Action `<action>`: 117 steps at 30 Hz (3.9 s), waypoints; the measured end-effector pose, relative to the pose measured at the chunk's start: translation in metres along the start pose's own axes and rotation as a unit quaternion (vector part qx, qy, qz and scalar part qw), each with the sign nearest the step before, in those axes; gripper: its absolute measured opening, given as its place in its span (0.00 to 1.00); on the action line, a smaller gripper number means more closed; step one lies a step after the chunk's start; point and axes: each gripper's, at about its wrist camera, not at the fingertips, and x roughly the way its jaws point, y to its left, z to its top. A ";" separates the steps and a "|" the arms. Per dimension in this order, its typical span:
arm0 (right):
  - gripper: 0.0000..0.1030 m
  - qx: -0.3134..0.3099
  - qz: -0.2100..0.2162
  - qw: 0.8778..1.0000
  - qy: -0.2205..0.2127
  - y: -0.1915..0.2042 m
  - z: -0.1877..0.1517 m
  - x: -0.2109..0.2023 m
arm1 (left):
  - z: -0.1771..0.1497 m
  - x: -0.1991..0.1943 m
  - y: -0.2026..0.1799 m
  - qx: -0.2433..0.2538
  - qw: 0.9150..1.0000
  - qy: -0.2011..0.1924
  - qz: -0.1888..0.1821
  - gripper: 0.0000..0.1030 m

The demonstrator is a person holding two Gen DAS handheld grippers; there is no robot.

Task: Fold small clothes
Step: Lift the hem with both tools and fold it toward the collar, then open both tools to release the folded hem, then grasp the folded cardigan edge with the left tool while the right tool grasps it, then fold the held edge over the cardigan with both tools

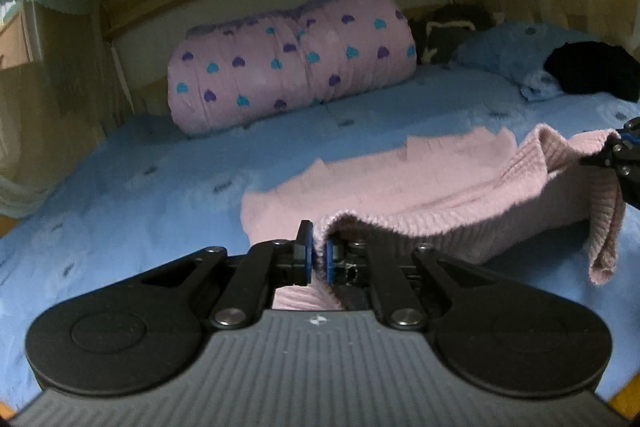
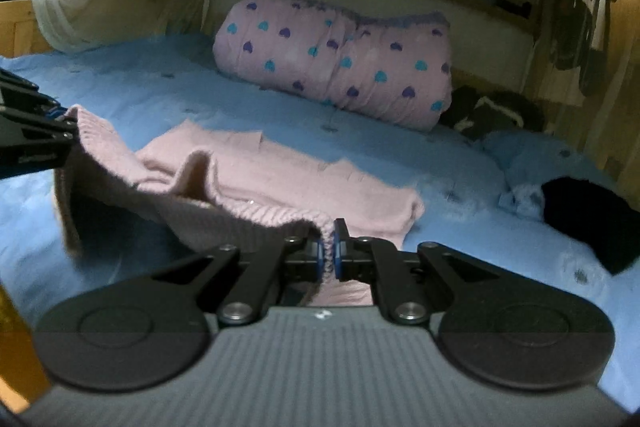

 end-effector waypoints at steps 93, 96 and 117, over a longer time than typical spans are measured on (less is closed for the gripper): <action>0.40 -0.123 0.062 0.986 0.092 -0.033 0.011 0.248 | 0.023 0.278 0.000 0.077 0.993 0.089 -0.031 0.58; 0.38 -0.095 0.057 0.990 0.090 -0.036 0.011 0.253 | 0.027 0.284 0.007 0.041 0.995 0.089 -0.018 0.28; 0.13 0.149 -0.087 0.981 0.093 -0.135 -0.002 0.286 | 0.030 0.321 0.095 -0.083 0.983 0.115 0.117 0.22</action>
